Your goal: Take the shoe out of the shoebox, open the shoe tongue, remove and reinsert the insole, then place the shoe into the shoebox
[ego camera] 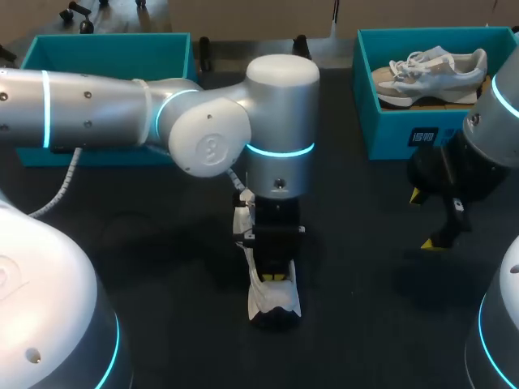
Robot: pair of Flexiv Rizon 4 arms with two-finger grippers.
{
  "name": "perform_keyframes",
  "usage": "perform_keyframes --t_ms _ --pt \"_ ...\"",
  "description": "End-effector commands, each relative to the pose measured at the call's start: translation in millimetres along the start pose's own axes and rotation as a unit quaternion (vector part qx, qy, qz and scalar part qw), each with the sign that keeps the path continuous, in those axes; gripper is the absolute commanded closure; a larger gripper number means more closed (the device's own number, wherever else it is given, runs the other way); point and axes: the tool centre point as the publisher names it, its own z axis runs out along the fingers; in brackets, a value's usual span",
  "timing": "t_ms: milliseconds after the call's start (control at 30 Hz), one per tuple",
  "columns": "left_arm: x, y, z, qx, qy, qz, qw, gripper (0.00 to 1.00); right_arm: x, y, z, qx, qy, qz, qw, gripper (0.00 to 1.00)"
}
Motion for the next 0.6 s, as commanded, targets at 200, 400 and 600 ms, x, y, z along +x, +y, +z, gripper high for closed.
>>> perform_keyframes --t_ms 200,400,600 --pt "8.6 -19.3 -23.3 0.000 -0.023 0.010 1.000 1.00 1.1 -0.2 1.3 0.000 -0.002 0.000 1.000 0.00" --pt "1.7 -30.7 -25.8 0.004 -0.022 0.025 0.999 1.00 1.1 -0.2 1.3 0.000 -0.002 0.000 1.000 0.00" --pt "-2.4 -28.7 -13.1 0.018 -0.003 0.031 0.999 1.00 1.1 -0.2 1.3 0.000 -0.002 0.000 1.000 0.00"
